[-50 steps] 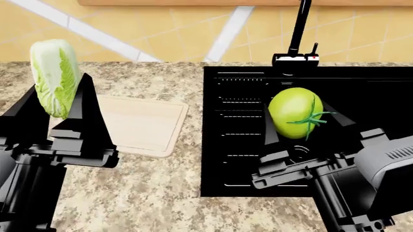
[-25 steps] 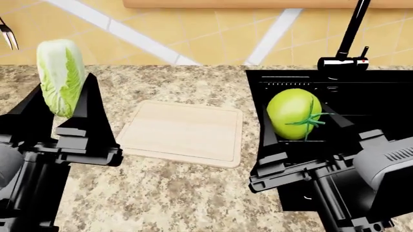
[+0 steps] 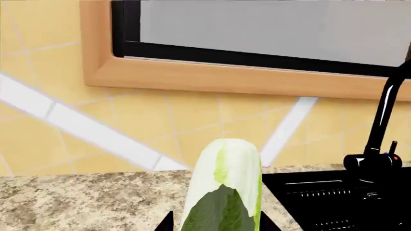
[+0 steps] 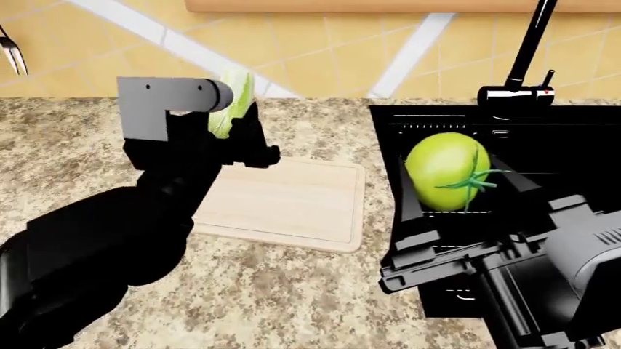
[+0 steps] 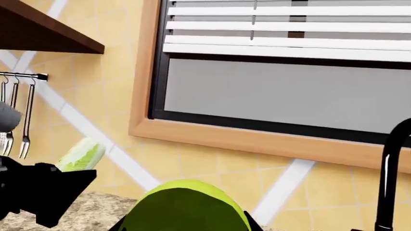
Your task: Pick the vegetables from the sink and place them on the cutting board.
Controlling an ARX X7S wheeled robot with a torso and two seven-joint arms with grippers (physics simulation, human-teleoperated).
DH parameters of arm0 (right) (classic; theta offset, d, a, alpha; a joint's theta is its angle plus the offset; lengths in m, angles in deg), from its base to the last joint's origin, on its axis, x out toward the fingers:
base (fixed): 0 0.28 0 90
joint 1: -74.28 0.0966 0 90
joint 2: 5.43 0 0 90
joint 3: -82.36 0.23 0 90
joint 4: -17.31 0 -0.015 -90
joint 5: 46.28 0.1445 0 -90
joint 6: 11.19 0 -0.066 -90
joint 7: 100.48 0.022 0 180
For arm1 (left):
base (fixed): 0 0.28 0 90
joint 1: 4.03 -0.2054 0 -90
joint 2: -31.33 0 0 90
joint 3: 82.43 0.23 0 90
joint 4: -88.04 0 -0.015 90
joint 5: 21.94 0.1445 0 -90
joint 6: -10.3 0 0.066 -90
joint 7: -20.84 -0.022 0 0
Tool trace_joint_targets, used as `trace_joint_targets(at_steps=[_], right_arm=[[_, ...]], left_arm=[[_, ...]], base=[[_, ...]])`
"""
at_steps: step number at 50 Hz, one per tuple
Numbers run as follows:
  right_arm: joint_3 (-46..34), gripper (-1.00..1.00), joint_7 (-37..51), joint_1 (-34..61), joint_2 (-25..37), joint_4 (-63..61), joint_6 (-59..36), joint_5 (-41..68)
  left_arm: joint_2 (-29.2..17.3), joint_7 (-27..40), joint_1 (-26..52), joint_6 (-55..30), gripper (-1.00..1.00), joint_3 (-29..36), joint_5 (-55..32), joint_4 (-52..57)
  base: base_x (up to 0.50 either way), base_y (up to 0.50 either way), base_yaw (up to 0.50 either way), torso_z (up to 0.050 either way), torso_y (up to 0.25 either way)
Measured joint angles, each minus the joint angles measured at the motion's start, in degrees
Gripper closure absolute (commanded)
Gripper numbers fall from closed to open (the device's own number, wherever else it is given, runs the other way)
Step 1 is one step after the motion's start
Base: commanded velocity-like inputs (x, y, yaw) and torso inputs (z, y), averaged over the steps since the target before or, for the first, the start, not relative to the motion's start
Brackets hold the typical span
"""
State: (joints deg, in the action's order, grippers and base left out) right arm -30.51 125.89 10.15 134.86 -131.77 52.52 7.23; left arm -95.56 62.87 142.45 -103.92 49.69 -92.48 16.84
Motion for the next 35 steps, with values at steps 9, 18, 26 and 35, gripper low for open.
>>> trace_joint_targets(at_steps=[9, 18, 26, 35], right_arm=[[-0.76, 1.0, 0.82, 0.41, 0.99, 0.2, 1.1, 0.75], [-1.58, 1.0, 1.27, 0.79, 1.48, 0.54, 1.77, 1.03], [-2.28, 1.0, 1.52, 1.14, 1.64, 0.84, 2.13, 1.2], [-2.96, 1.0, 1.63, 1.39, 1.71, 1.2, 2.49, 1.2]], left_arm=[[2.97, -1.11, 2.22, -3.01, 1.0, 1.42, -2.77, -6.72], [3.57, -1.71, 1.66, -3.75, 1.0, 2.14, -3.56, -9.91], [3.24, -2.69, -0.96, -2.87, 1.0, 2.6, -3.37, -11.73], [3.3, -3.9, -3.45, -1.92, 1.0, 3.25, -2.98, -13.23]], base=[[0.0, 0.0, 0.0, 0.0, 0.001], [0.0, 0.0, 0.0, 0.0, 0.0], [0.0, 0.0, 0.0, 0.0, 0.0], [0.0, 0.0, 0.0, 0.0, 0.001]])
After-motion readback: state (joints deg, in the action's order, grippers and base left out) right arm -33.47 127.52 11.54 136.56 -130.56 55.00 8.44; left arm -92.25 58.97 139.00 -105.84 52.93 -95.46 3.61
